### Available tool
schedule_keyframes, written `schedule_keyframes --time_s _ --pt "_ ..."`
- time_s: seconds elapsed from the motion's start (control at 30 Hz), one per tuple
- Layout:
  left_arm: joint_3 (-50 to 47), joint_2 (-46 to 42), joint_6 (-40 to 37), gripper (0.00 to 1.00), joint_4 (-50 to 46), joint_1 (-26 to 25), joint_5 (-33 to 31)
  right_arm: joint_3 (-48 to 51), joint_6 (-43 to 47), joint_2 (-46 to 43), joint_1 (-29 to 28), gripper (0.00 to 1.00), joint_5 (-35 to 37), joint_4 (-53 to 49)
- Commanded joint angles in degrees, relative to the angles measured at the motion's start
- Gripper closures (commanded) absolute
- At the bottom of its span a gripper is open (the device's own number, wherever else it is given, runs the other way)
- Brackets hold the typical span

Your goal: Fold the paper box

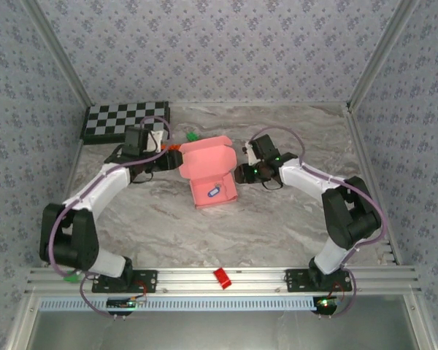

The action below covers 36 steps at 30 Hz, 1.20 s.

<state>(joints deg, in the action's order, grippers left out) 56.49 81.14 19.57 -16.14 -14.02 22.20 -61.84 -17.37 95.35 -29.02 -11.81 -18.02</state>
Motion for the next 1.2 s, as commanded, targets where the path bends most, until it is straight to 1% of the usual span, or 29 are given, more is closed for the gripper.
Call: schedule_keyframes --time_s 0.0,0.13,0.27,0.37,0.53,0.73,0.93,1.17 --pt "-3.86 -3.78 0.75 0.44 -3.77 -0.41 -1.91 -0.36 -1.40 -0.01 -1.28 0.52 0.56 1.12" --pt "-9.57 -5.65 5.59 0.46 -0.12 -2.74 1.62 -1.32 -2.29 2.05 -2.43 0.55 0.48 1.98" --pt "-12.41 -4.37 9.95 0.48 4.46 -6.45 0.89 -2.30 -3.66 4.03 -3.64 0.58 1.67 2.80" --pt "-13.37 -2.29 12.29 0.51 7.61 -7.23 1.03 -2.51 -4.46 4.97 -4.19 0.60 3.24 3.33" --pt "-11.97 1.85 12.77 0.55 9.50 -8.08 3.40 -2.92 -4.73 6.47 -4.48 0.62 2.94 4.05" --pt "-10.09 6.13 13.12 0.58 10.32 -8.90 4.41 -4.03 -4.74 7.96 -4.76 0.65 3.27 4.27" --pt "-9.81 8.19 13.30 0.61 10.38 -9.23 4.63 -5.57 -4.57 10.04 -4.76 0.68 4.06 3.16" --pt "-10.77 9.29 13.65 0.64 10.25 -9.60 4.26 -5.99 -3.91 12.08 -5.25 0.72 6.98 1.09"
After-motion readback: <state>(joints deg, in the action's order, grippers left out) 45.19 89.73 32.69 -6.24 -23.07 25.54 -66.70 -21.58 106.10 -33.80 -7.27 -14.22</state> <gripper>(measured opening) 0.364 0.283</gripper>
